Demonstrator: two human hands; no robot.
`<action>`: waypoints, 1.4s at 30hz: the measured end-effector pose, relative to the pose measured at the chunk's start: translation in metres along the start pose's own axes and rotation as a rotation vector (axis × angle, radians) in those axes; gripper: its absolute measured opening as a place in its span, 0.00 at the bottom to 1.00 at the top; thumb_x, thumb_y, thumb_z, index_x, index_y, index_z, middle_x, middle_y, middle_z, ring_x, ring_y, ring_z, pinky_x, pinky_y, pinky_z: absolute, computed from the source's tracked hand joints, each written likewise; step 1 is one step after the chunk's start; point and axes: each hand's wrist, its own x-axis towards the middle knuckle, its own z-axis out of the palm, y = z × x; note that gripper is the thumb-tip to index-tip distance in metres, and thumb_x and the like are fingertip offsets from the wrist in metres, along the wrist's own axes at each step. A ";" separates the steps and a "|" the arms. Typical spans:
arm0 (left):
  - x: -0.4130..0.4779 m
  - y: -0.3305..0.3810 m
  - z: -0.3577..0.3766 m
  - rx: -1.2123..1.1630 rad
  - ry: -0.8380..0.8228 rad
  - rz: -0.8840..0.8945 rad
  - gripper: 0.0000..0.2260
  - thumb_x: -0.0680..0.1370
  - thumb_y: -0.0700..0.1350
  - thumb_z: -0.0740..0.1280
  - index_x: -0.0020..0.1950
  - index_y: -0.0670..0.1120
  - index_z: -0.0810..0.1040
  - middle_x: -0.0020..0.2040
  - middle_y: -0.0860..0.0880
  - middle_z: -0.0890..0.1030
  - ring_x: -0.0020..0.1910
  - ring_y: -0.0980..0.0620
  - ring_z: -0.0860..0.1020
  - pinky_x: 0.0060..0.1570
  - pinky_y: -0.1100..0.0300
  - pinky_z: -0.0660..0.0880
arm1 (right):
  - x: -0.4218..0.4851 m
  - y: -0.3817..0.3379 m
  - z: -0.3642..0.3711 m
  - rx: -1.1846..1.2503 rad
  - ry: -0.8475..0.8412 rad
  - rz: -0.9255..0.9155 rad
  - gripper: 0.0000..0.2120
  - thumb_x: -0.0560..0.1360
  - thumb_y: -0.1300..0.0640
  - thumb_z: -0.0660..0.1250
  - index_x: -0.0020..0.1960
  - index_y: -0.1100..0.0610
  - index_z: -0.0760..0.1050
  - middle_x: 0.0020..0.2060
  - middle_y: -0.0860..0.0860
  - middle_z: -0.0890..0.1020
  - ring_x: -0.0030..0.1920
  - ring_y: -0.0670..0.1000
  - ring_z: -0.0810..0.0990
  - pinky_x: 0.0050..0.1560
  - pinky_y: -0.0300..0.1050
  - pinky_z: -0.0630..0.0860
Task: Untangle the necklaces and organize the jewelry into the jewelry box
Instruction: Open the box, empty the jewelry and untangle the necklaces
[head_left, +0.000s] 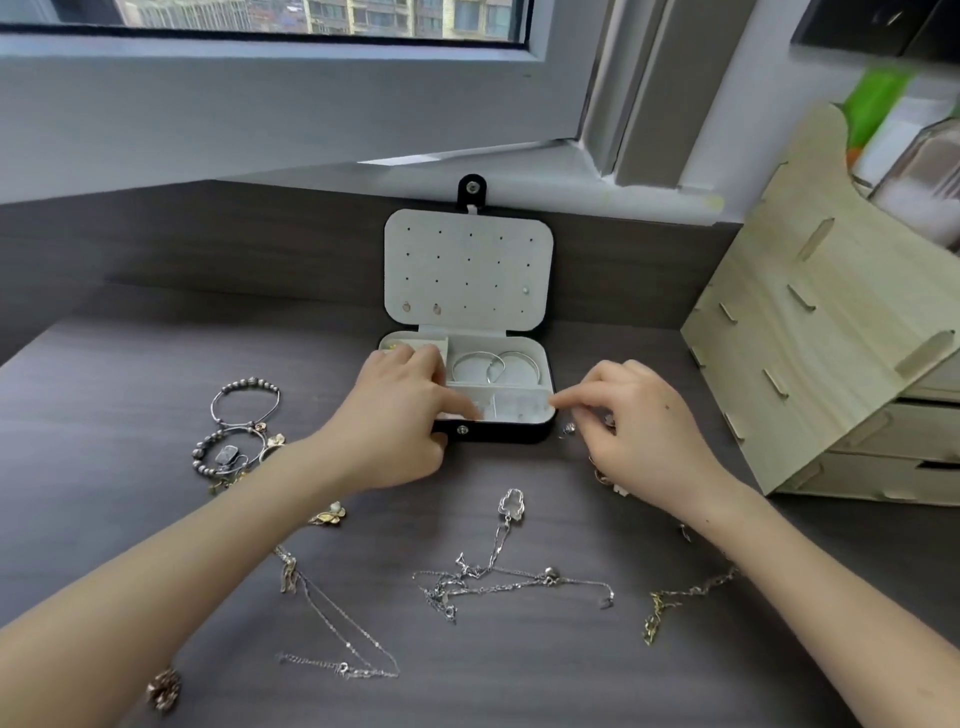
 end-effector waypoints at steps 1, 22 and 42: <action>-0.003 0.000 0.000 -0.042 0.044 -0.016 0.21 0.65 0.49 0.57 0.54 0.58 0.81 0.46 0.51 0.69 0.52 0.45 0.69 0.46 0.59 0.53 | -0.005 -0.002 -0.003 0.014 0.015 -0.002 0.10 0.73 0.63 0.67 0.47 0.51 0.84 0.37 0.45 0.77 0.39 0.49 0.69 0.38 0.42 0.66; -0.103 0.043 -0.003 -0.323 -0.206 -0.142 0.09 0.71 0.48 0.73 0.47 0.59 0.76 0.43 0.58 0.73 0.43 0.58 0.74 0.47 0.60 0.72 | -0.108 -0.048 -0.041 0.000 -0.594 -0.091 0.07 0.71 0.45 0.70 0.40 0.48 0.77 0.38 0.42 0.78 0.44 0.42 0.71 0.44 0.34 0.66; -0.103 0.067 0.014 -0.257 -0.072 -0.171 0.03 0.78 0.44 0.64 0.45 0.48 0.75 0.43 0.53 0.70 0.47 0.51 0.72 0.44 0.62 0.64 | -0.070 -0.058 0.025 0.171 -0.203 -0.211 0.05 0.74 0.52 0.66 0.41 0.53 0.77 0.37 0.42 0.73 0.40 0.47 0.67 0.40 0.38 0.59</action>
